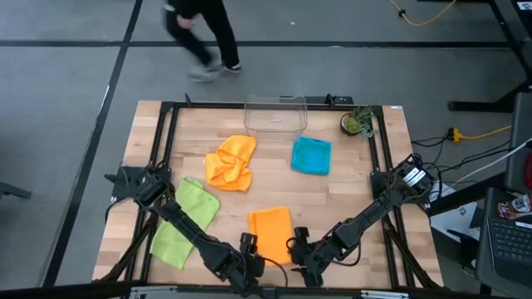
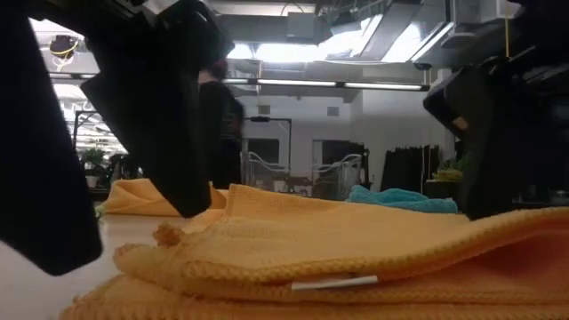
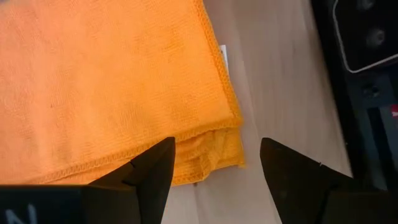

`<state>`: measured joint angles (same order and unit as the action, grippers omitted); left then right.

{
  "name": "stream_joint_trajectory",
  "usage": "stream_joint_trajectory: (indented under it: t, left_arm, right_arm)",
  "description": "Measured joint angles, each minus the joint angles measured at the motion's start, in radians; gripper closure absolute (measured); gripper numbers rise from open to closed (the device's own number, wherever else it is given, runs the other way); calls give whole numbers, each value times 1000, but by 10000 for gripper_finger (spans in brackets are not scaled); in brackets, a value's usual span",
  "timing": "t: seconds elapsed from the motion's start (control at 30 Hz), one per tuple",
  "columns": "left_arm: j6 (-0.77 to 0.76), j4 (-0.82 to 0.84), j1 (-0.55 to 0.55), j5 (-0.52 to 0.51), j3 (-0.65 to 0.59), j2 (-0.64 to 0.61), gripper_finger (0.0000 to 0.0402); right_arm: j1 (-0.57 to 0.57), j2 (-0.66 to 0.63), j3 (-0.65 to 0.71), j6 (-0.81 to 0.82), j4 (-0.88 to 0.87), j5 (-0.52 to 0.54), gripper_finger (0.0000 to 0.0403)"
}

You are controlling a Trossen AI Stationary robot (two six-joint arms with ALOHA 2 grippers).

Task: Fold microfiber towels
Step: Fold the bottom orange microfiber cloth

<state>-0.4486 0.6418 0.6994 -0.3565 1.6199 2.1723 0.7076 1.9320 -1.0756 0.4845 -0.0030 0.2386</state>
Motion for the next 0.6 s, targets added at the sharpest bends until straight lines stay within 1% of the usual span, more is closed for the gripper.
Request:
stream_joint_trajectory:
  t: [0.07,0.23,0.33,0.6]
  left_arm:
    - [21,-2,-1,15,0,0,173]
    - [41,-11,-1,11,0,5,173]
    - [61,-17,-3,39,0,14,173]
    - [78,-16,-7,20,0,24,173]
  right_arm:
    - [0,0,-3,-26,-3,7,126]
    - [0,0,-27,-125,1,5,126]
    - [0,0,-34,-141,2,-10,126]
    - [-4,33,-34,-154,-5,-34,126]
